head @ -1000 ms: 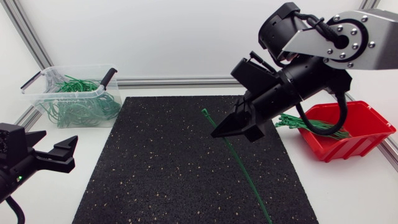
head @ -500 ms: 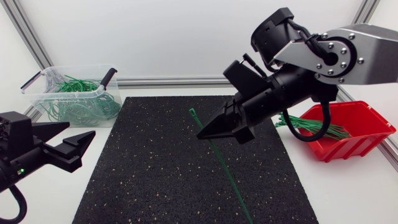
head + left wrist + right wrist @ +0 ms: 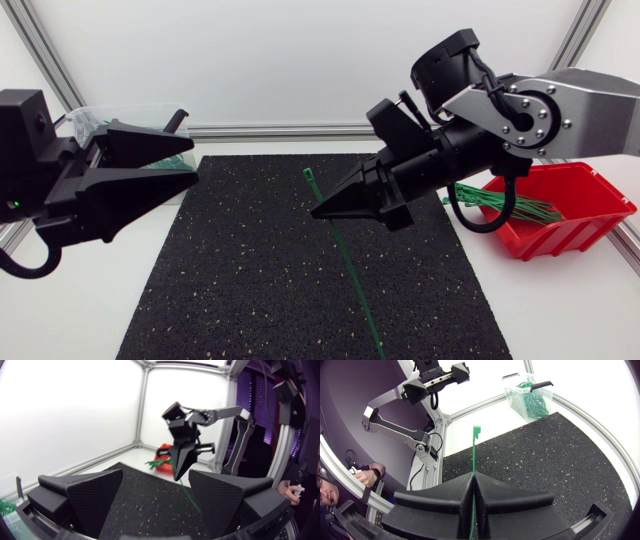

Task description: Take a green cable tie from the red box, thread the tail through the head to close it, then place it in the transparent bin on the left.

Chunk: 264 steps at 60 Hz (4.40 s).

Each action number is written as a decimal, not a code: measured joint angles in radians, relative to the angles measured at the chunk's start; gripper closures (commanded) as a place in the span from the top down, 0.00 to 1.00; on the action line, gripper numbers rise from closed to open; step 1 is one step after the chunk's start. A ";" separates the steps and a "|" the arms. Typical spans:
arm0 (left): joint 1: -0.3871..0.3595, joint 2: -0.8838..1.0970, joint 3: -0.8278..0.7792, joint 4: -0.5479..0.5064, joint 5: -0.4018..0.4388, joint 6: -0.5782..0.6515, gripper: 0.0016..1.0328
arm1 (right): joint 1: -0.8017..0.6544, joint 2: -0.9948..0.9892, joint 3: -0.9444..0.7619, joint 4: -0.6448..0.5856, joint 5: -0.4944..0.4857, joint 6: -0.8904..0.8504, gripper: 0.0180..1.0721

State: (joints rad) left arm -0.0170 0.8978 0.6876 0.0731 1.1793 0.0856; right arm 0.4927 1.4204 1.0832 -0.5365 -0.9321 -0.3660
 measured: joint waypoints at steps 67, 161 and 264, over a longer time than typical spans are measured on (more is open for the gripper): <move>-0.254 0.504 0.161 0.268 0.126 -0.151 0.87 | -0.029 0.065 -0.031 0.298 -0.165 0.192 0.06; -0.319 0.537 0.185 0.298 0.098 -0.195 0.23 | 0.017 0.037 -0.084 0.433 -0.129 0.270 0.06; -0.318 0.532 0.181 0.306 0.076 -0.221 0.04 | 0.043 0.048 -0.108 0.489 -0.084 0.280 0.06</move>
State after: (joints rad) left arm -0.3351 1.4296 0.8684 0.3790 1.2552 -0.1352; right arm 0.5358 1.4685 0.9752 -0.0471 -1.0164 -0.0856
